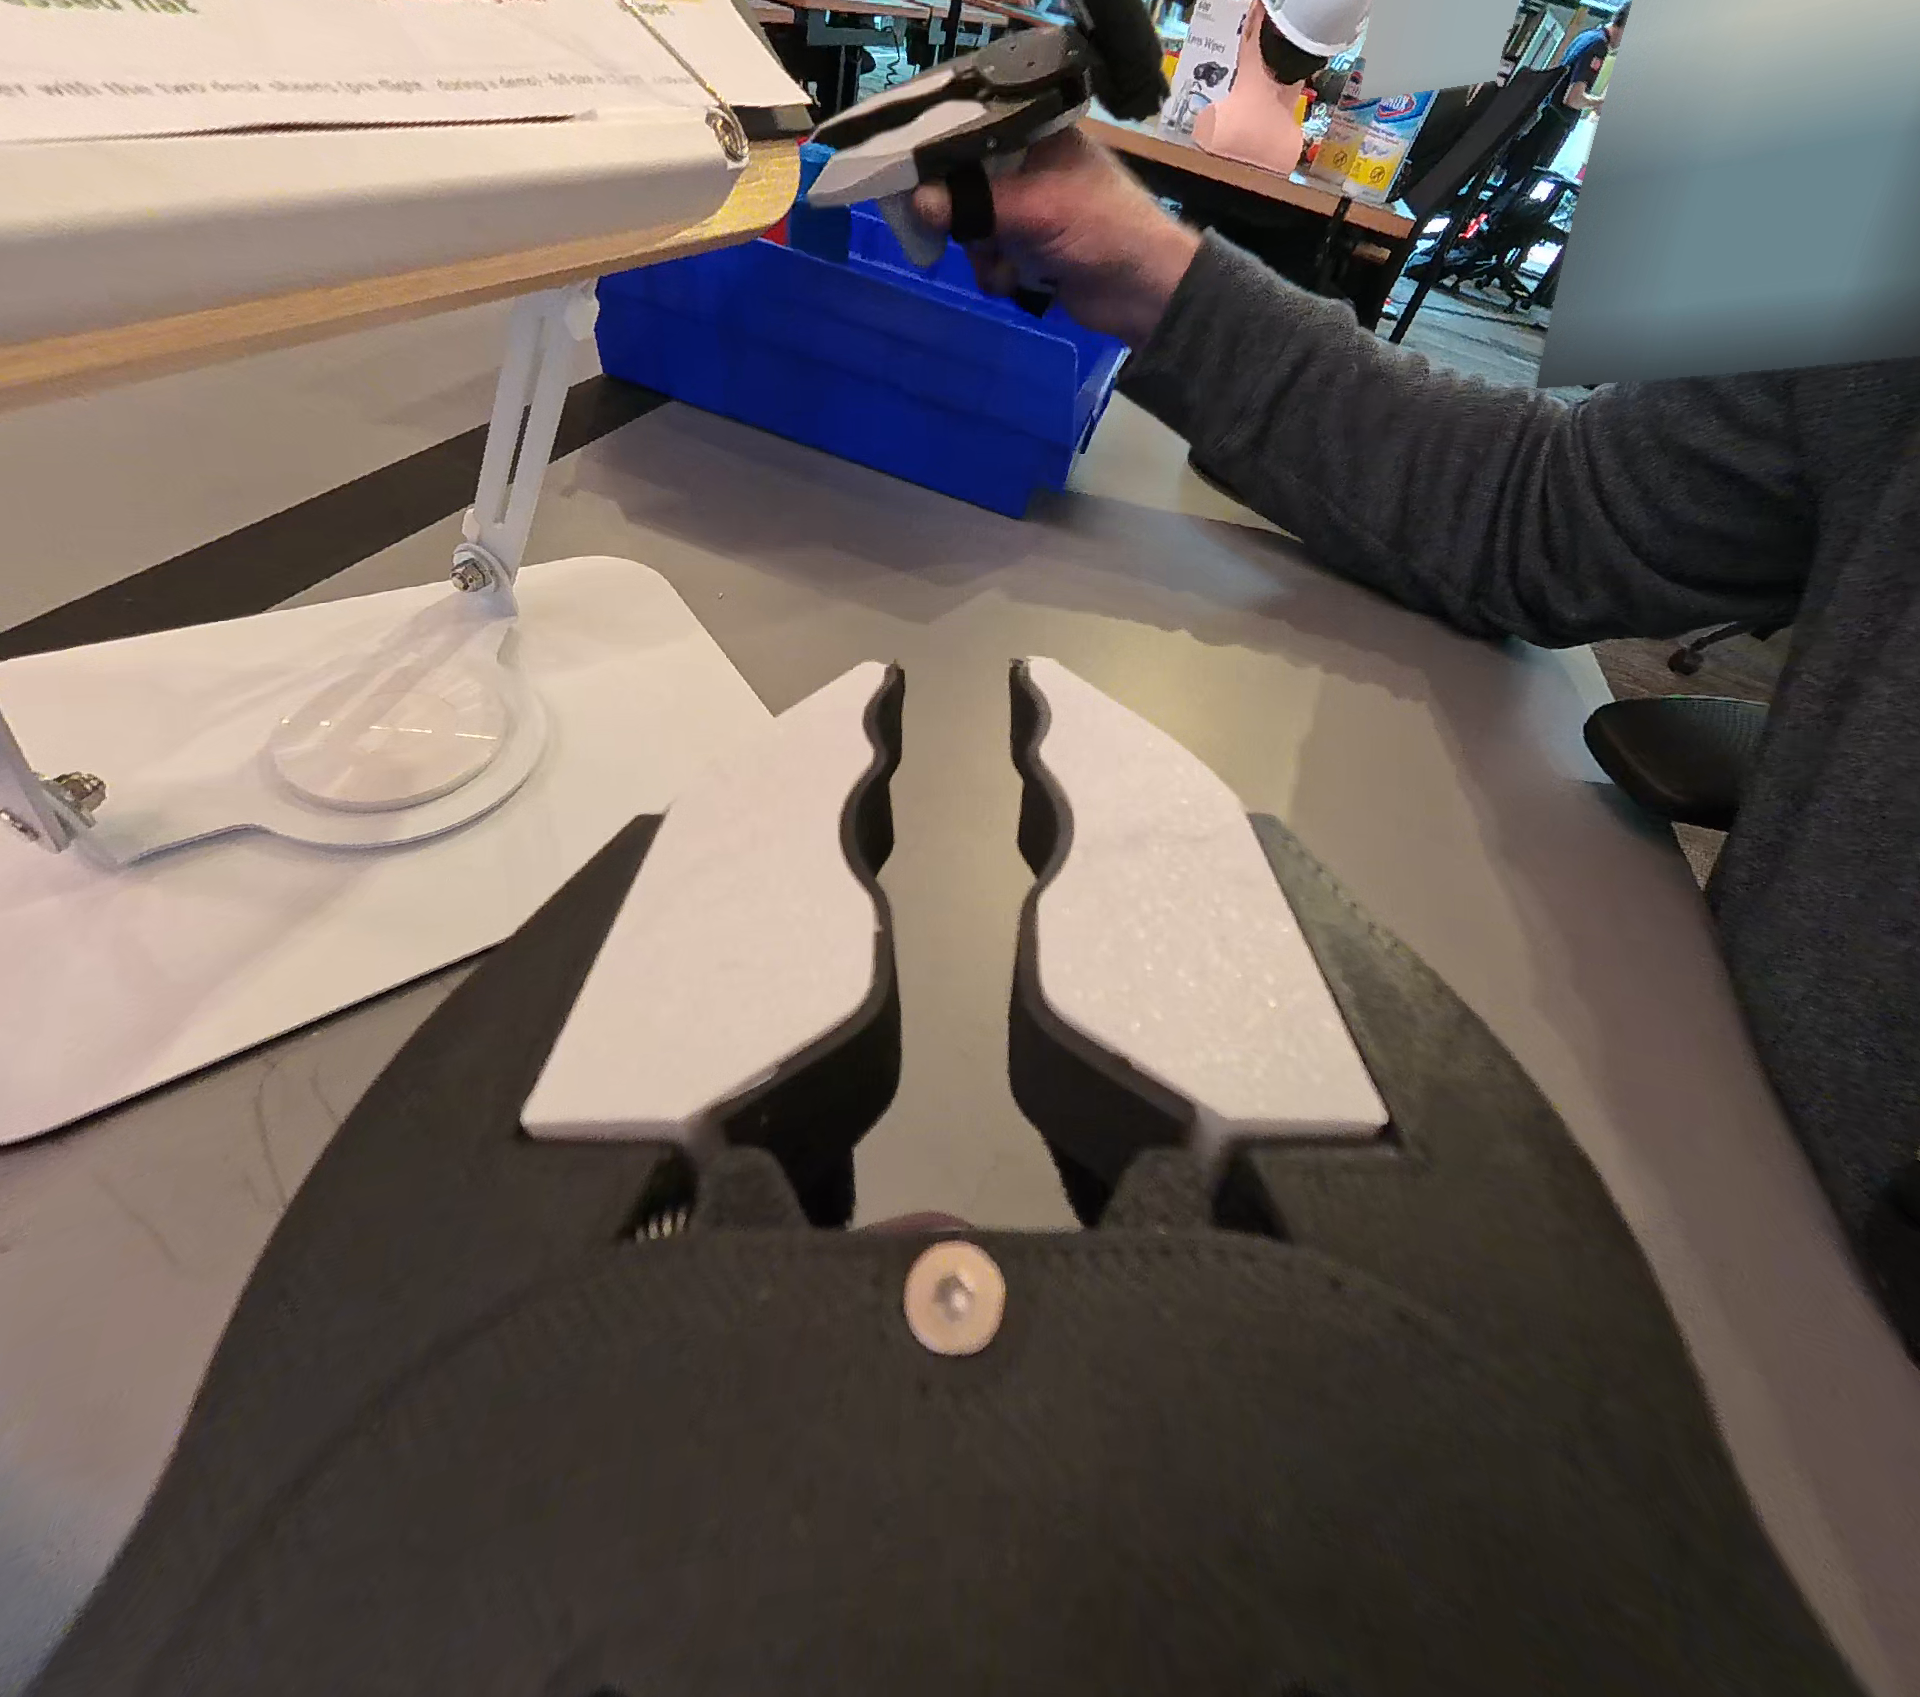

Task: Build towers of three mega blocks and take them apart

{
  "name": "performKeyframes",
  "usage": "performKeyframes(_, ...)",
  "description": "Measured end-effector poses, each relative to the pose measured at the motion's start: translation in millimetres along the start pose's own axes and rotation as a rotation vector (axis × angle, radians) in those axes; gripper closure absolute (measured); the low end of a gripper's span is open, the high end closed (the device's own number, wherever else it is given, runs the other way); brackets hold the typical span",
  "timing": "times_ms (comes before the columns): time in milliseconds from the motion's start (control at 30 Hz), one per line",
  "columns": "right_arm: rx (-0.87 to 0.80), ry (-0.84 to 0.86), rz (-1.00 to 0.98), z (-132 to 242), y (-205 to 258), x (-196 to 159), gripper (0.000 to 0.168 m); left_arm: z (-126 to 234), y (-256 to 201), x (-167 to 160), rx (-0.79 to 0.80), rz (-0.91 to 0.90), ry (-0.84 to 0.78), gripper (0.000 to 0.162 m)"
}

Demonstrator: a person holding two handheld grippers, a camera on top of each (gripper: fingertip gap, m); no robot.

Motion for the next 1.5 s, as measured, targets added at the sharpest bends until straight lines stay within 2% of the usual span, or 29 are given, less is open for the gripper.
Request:
performKeyframes(333,-0.041,-0.063,0.075,47,18,33,0.121,1,-2,1,0.005,-0.012,0.0,0.14)
performKeyframes(400,-0.023,-0.069,0.137,59,35,49,0.122,2,-1,2,0.027,-0.007,-0.008,0.136)
performKeyframes(567,0.16,-0.138,0.299,69,112,93,0.131,9,1,9,0.066,-0.019,-0.042,0.134)
performKeyframes(633,0.265,-0.181,0.345,58,147,104,0.136,13,3,11,0.091,-0.024,-0.055,0.135)
performKeyframes(667,0.34,-0.211,0.348,49,166,107,0.144,15,4,12,0.101,-0.024,-0.061,0.135)
performKeyframes(800,0.582,-0.317,0.302,-8,231,106,0.168,29,14,17,0.193,-0.019,-0.11,0.135)
performKeyframes(967,0.704,-0.357,0.218,-100,294,82,0.168,55,34,21,0.378,0.002,-0.169,0.136)
performKeyframes(1133,0.784,-0.421,0.157,-169,330,57,0.166,89,72,10,0.693,0.113,-0.148,0.133)
performKeyframes(1267,0.804,-0.318,0.267,-187,344,36,0.162,115,113,-11,0.951,0.201,0.034,0.13)
performKeyframes(1367,0.851,-0.343,0.254,-182,343,34,0.161,122,135,-21,1.032,0.219,0.197,0.127)
performKeyframes(1500,0.87,-0.322,0.282,-182,347,33,0.158,120,163,-29,1.11,0.149,0.474,0.13)
Point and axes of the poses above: each gripper's, where its closed fingertips meet, z back along the fingers, x out of its top, y = z × x across the jaws, the point moved 8 cm from there along z, back along the fingers, and after that the axes turned 14 degrees about x, right-handed, at the moved point
